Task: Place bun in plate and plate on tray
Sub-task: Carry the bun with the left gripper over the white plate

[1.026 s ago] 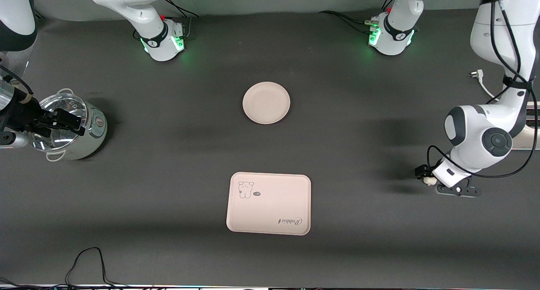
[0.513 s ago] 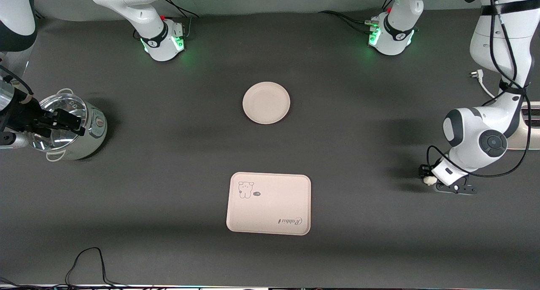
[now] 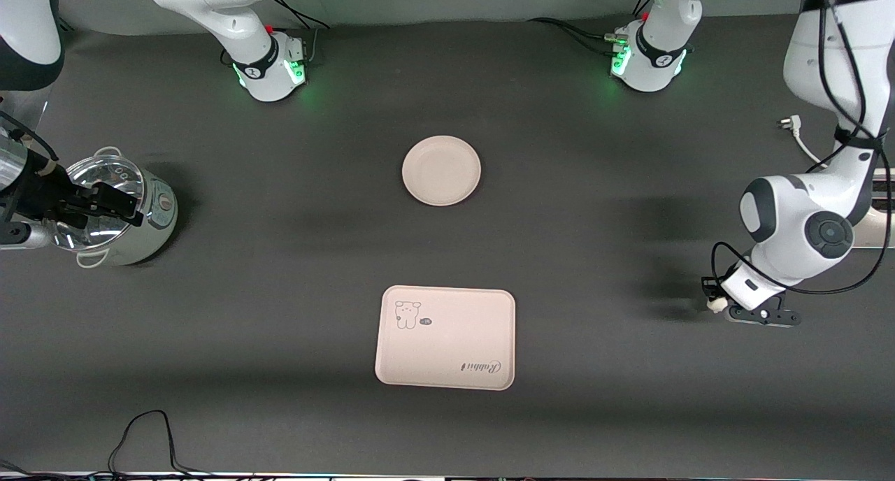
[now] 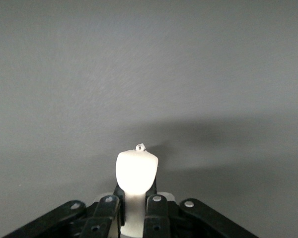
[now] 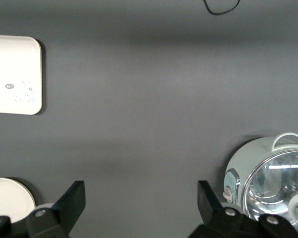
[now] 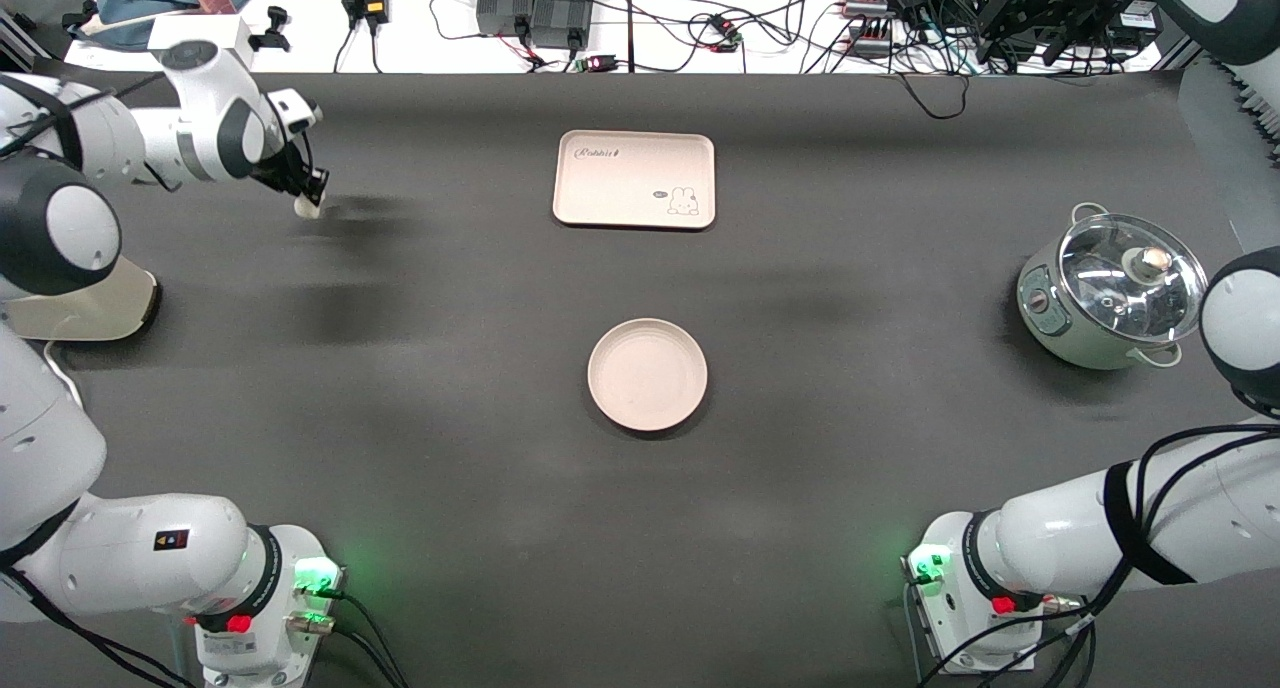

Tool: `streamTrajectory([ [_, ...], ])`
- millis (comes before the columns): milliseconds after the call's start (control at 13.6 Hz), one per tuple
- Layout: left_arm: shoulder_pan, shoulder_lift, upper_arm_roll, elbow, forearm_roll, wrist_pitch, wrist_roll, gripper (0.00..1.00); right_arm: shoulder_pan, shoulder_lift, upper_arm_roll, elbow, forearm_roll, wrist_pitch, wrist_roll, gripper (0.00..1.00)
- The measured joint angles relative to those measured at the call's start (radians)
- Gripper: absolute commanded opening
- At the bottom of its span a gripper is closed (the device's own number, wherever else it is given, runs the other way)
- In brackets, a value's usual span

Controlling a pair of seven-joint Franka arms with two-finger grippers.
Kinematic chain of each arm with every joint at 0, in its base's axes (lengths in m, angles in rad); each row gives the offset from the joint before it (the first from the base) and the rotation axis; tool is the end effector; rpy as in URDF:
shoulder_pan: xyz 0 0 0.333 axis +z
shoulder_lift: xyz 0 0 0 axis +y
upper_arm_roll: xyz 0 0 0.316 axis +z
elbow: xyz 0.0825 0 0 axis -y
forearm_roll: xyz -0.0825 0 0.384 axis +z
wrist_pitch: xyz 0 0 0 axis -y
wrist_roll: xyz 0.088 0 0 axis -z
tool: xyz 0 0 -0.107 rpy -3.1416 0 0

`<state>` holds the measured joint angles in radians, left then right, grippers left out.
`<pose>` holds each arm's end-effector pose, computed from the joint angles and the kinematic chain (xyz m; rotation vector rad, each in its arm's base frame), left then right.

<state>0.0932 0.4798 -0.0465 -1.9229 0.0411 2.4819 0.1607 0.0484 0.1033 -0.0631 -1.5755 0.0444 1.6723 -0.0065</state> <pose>0.6341 0.0310 0.2475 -3.1181 0.2176 -0.1235 0.5926 -0.0026 0.5720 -3.1038 0.0194 0.0091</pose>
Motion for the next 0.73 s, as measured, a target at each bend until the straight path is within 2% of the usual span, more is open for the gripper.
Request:
streamTrajectory([
  [220, -0.002, -0.153, -0.104, 0.034, -0.053, -0.262, -0.045, 0.17, 0.002, 0.060, 0.004, -0.019, 0.040, -0.002, -0.027, 1.00],
  [366, -0.008, -0.252, -0.217, 0.086, -0.093, -0.476, -0.177, 0.17, 0.002, 0.114, 0.006, -0.036, 0.055, -0.009, -0.088, 1.00],
  [440, -0.010, -0.288, -0.286, 0.116, -0.105, -0.550, -0.273, 0.17, 0.003, 0.148, 0.006, -0.041, 0.089, -0.028, -0.107, 1.00],
  [586, -0.014, -0.333, -0.433, 0.143, -0.111, -0.596, -0.472, 0.15, 0.003, 0.210, 0.007, -0.045, 0.162, -0.073, -0.120, 1.00],
  [733, -0.025, -0.345, -0.595, 0.145, -0.112, -0.575, -0.697, 0.17, 0.008, 0.262, 0.011, -0.046, 0.204, -0.108, -0.131, 1.00],
])
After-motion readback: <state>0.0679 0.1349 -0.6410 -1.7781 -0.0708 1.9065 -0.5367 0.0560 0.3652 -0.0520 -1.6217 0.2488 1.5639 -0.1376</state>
